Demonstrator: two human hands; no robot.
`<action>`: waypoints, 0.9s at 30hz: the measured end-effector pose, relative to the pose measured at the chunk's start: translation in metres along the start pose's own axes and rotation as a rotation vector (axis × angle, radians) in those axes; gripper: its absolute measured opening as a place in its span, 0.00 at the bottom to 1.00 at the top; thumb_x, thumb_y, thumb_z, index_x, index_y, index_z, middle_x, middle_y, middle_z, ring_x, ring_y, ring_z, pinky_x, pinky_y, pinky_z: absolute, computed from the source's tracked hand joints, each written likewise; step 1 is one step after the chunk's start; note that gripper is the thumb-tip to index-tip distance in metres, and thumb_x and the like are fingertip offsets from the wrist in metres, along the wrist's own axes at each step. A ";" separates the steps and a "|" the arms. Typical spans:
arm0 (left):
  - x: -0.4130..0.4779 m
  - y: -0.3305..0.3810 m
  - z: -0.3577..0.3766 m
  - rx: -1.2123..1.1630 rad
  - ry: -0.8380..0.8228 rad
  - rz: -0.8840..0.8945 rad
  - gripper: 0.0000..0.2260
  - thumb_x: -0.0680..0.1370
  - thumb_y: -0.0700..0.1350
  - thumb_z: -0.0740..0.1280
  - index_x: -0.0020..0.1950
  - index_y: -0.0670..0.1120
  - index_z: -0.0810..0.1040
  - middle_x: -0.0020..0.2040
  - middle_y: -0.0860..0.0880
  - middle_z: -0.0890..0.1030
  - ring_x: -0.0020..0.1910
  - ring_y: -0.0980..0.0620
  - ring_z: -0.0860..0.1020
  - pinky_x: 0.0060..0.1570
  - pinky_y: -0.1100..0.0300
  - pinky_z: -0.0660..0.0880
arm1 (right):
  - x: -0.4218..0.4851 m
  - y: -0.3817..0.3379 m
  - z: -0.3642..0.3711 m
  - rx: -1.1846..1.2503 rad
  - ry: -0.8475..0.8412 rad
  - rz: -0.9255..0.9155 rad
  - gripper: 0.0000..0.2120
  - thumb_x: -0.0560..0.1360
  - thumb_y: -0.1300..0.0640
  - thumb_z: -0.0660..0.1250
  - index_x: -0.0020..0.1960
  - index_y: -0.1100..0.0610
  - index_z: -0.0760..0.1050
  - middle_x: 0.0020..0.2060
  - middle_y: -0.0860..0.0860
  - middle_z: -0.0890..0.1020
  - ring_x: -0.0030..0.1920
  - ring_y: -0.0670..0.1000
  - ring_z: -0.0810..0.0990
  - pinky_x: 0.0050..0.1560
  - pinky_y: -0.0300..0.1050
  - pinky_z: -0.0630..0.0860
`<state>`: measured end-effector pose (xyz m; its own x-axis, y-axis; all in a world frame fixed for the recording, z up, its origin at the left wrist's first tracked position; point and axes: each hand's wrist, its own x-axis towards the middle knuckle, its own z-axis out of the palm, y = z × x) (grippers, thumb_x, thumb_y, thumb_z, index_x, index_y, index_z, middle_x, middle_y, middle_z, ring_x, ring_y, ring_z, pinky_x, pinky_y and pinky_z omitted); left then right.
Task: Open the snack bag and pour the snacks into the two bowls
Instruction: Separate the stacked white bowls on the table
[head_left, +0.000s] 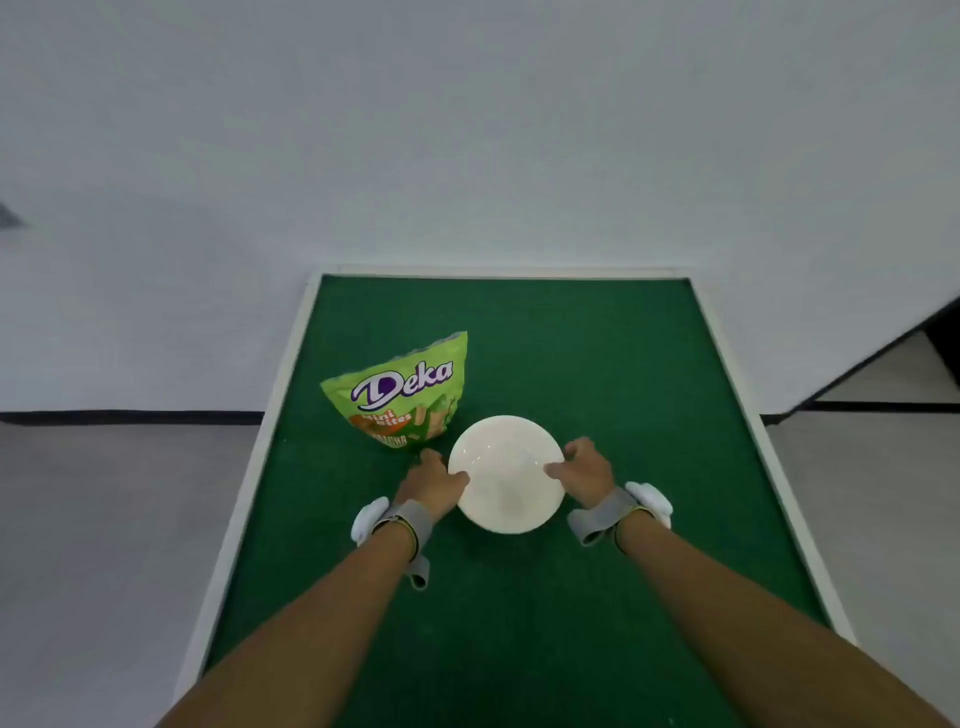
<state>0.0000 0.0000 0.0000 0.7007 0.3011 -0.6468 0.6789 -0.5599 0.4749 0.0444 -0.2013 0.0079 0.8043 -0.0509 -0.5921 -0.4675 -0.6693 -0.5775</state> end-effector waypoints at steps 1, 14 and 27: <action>0.000 0.003 0.001 0.012 -0.014 -0.010 0.26 0.74 0.50 0.62 0.71 0.45 0.63 0.67 0.42 0.73 0.62 0.40 0.74 0.54 0.53 0.71 | 0.001 0.000 0.002 -0.029 -0.014 0.004 0.17 0.73 0.59 0.67 0.59 0.62 0.68 0.48 0.54 0.73 0.48 0.55 0.72 0.46 0.46 0.68; -0.027 -0.010 -0.002 -0.859 -0.295 -0.108 0.23 0.76 0.49 0.64 0.69 0.47 0.62 0.64 0.43 0.73 0.59 0.42 0.75 0.59 0.42 0.75 | -0.020 0.001 0.002 -0.045 0.053 -0.089 0.06 0.70 0.68 0.57 0.44 0.63 0.71 0.41 0.59 0.77 0.42 0.62 0.80 0.38 0.60 0.82; -0.082 -0.047 -0.019 -1.040 -0.429 0.055 0.15 0.77 0.46 0.63 0.62 0.43 0.70 0.59 0.38 0.77 0.55 0.39 0.77 0.51 0.46 0.77 | -0.090 0.007 -0.007 0.111 0.024 -0.149 0.08 0.71 0.69 0.60 0.49 0.66 0.73 0.46 0.61 0.80 0.42 0.61 0.80 0.25 0.46 0.78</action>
<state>-0.0850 0.0161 0.0421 0.7381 -0.1069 -0.6662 0.6428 0.4114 0.6462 -0.0288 -0.2066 0.0618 0.8756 0.0242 -0.4825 -0.3789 -0.5851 -0.7170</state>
